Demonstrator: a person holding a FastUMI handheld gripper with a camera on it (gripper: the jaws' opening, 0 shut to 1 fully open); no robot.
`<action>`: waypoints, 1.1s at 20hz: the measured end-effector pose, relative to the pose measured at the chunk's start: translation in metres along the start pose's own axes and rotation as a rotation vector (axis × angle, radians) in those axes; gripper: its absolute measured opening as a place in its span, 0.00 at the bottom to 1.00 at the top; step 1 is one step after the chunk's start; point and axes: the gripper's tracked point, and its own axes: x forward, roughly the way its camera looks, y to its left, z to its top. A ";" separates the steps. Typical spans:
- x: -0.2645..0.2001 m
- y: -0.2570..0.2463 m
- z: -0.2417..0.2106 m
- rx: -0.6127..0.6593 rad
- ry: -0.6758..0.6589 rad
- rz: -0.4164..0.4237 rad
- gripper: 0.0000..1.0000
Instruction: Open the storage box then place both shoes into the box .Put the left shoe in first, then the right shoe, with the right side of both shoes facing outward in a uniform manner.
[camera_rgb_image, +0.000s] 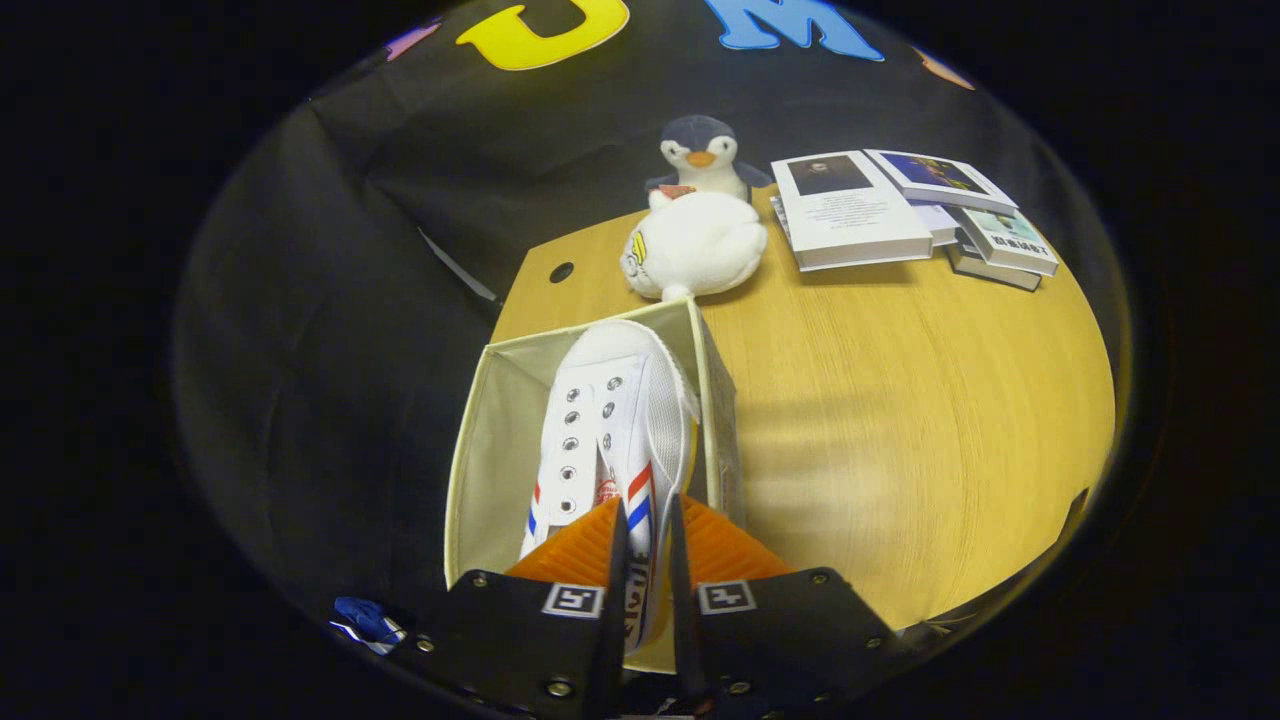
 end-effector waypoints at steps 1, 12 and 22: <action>-0.006 -0.003 0.009 -0.007 -0.030 -0.007 0.33; -0.113 -0.017 0.055 -0.167 -0.291 0.051 0.98; -0.232 -0.077 0.100 -0.358 -0.650 -0.080 0.98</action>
